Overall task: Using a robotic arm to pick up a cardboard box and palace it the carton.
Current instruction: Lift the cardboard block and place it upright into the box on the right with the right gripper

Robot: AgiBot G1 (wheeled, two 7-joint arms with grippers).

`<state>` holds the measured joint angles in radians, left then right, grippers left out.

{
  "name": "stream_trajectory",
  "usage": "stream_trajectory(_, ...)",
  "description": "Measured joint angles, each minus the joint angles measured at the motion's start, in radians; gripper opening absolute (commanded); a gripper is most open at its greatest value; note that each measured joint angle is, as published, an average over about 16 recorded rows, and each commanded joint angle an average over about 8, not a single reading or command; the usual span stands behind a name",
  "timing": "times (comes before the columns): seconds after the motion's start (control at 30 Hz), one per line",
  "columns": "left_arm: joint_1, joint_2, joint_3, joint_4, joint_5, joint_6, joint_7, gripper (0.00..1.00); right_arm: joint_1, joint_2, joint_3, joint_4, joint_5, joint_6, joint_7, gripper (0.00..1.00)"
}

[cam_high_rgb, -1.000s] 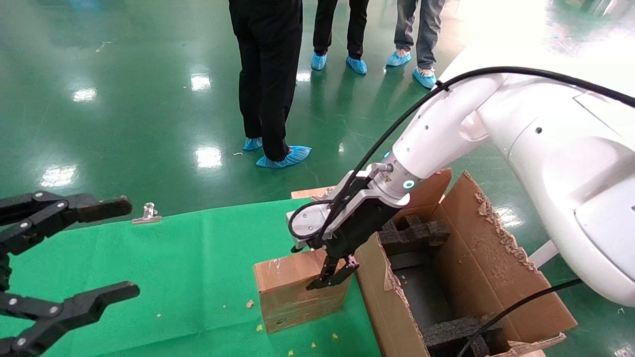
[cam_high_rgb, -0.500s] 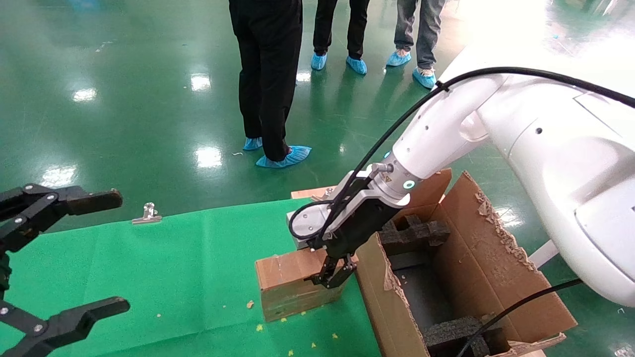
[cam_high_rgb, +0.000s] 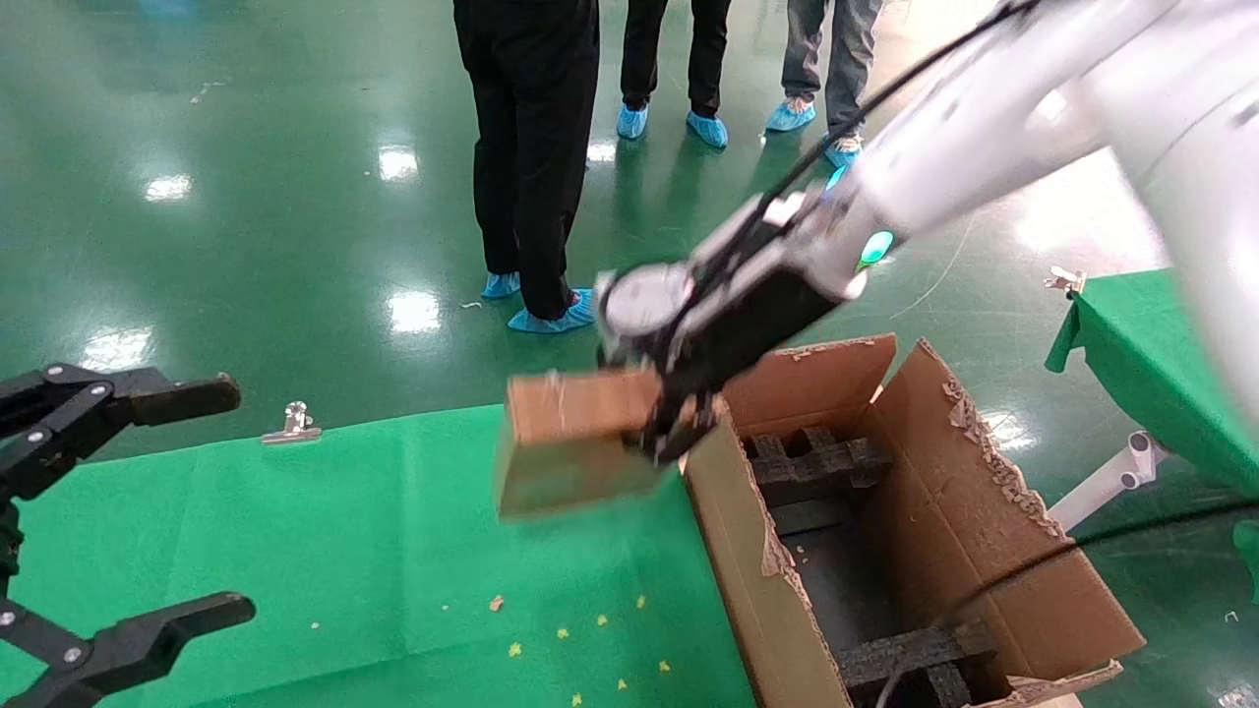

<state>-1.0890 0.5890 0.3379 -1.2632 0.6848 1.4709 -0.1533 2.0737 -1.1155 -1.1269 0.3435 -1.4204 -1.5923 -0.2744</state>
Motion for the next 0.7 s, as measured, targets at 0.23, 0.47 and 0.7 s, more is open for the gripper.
stream_trajectory(0.23,0.0,0.0,0.0,0.0,0.0,0.0,0.0,1.0,0.106,0.048,-0.034,-0.03,0.039,-0.004,-0.026,0.0)
stream_trajectory(0.47,0.0,0.0,0.0,0.0,0.0,0.0,0.0,1.0,0.169,0.099,-0.092,-0.044,0.052,-0.006,-0.026,0.0)
stream_trajectory(0.7,0.0,0.0,0.0,0.0,0.0,0.0,0.0,1.0,0.214,0.159,-0.172,-0.044,0.045,-0.01,-0.003,0.0)
